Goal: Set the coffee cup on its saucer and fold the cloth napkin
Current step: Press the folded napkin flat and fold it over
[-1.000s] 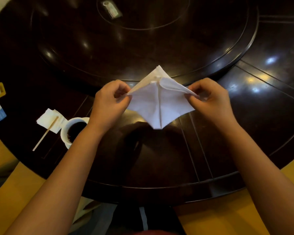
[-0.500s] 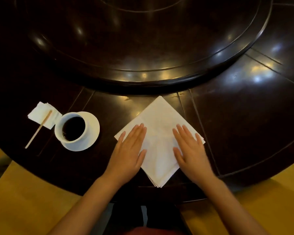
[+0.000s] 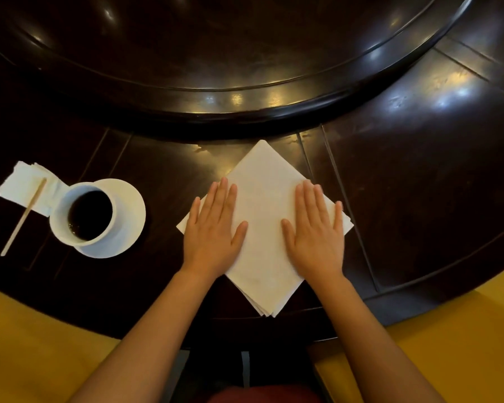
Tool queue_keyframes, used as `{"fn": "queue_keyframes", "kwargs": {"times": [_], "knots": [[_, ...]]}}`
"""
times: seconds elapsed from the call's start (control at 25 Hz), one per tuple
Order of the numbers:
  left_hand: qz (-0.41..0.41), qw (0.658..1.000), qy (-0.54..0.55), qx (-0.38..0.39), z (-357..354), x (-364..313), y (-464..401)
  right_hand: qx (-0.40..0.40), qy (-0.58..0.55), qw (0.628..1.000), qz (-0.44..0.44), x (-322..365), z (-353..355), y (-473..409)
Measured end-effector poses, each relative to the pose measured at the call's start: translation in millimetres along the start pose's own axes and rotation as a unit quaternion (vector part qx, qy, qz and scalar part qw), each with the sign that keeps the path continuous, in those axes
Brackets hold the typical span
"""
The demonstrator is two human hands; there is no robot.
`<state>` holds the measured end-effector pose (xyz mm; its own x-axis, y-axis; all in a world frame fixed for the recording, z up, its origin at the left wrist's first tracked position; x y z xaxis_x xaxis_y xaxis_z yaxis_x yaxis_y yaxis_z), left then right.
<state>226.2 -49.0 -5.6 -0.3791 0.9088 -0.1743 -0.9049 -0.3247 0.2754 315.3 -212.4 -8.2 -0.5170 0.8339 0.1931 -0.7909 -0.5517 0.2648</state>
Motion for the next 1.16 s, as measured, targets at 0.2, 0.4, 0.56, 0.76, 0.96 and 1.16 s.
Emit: {"fn": "queue_keyframes", "kwargs": {"times": [0.2,0.4,0.56,0.76,0.96,1.16], "knots": [[0.025,0.999,0.010,0.019,1,9,3,-0.026,-0.036,0.990,-0.134,-32,11,0],[-0.117,0.993,-0.005,-0.021,9,-9,15,-0.066,-0.045,0.994,0.076,-12,39,-24],[-0.388,0.918,-0.055,0.057,-3,-43,34,0.039,0.062,0.907,0.414,21,43,-63],[-0.413,0.901,-0.091,0.096,-20,-44,35,0.105,0.159,0.820,0.540,33,23,-87],[-0.473,0.872,-0.062,0.111,-25,-49,63,0.099,0.177,0.849,0.488,34,35,-116],[-0.481,0.864,-0.049,0.141,-15,-45,78,0.062,0.114,0.953,0.273,28,45,-132]]}}
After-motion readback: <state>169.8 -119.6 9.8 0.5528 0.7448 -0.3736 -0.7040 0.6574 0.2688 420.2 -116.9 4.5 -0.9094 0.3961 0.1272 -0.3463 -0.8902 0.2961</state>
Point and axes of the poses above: each hand's wrist, its own y-axis away from the middle knuckle, its own z-axis out of the back of the hand, x = y × z, the point moved 3 cm from there along -y, towards the middle knuckle, and after that the axes turned 9 degrees about x, right-handed, at the moved point
